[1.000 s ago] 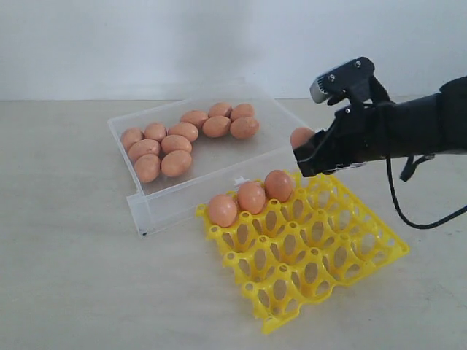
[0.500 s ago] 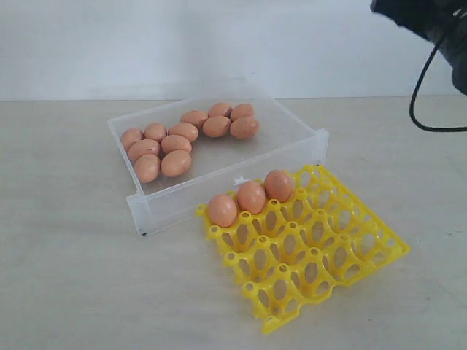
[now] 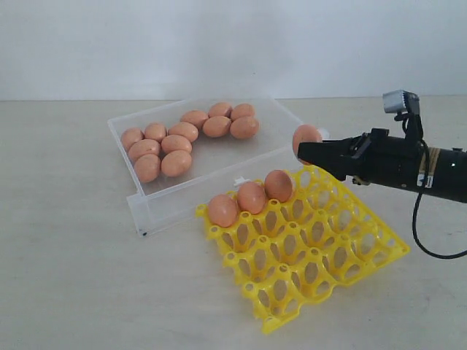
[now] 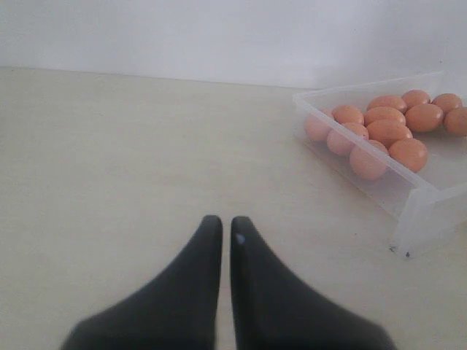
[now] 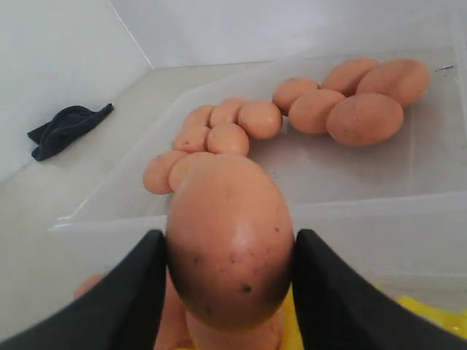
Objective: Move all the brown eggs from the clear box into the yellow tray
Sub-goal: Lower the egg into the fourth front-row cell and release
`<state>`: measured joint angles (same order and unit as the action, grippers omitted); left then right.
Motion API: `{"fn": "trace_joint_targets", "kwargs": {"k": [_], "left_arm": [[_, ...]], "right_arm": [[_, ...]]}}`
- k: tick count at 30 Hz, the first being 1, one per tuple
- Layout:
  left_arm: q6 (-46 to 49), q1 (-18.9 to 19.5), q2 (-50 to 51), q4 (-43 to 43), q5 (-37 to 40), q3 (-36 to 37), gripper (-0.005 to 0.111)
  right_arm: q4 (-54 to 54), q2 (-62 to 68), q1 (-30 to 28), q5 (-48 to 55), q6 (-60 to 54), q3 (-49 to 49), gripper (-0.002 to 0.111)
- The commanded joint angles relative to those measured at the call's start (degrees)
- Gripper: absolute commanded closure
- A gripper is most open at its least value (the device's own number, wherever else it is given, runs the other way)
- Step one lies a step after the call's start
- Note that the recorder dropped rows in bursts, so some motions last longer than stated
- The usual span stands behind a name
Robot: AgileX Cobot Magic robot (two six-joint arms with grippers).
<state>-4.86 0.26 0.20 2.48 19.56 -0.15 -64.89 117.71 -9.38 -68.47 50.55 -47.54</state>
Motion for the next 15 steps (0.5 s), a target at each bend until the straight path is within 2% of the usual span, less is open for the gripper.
{"fn": "trace_joint_targets", "kwargs": {"k": [1,6,12,15], "left_arm": [[-0.1,0.2,-0.2,-0.1,-0.2,0.1,0.103],[-0.1,0.2,-0.2,-0.1,-0.2,0.1,0.103],[-0.1,0.2,-0.2,-0.1,-0.2,0.1,0.103],[-0.1,0.2,-0.2,-0.1,-0.2,0.1,0.103]], "right_arm": [[3.1,1.6,-0.4,-1.5,-3.1,-0.1,0.109],[1.3,1.8,-0.4,1.3,-3.2,-0.1,0.109],[1.2,1.8,-0.4,9.8,-5.1,-0.1,0.109],[1.2,1.8,-0.3,10.0,-6.5,-0.1,0.109]]}}
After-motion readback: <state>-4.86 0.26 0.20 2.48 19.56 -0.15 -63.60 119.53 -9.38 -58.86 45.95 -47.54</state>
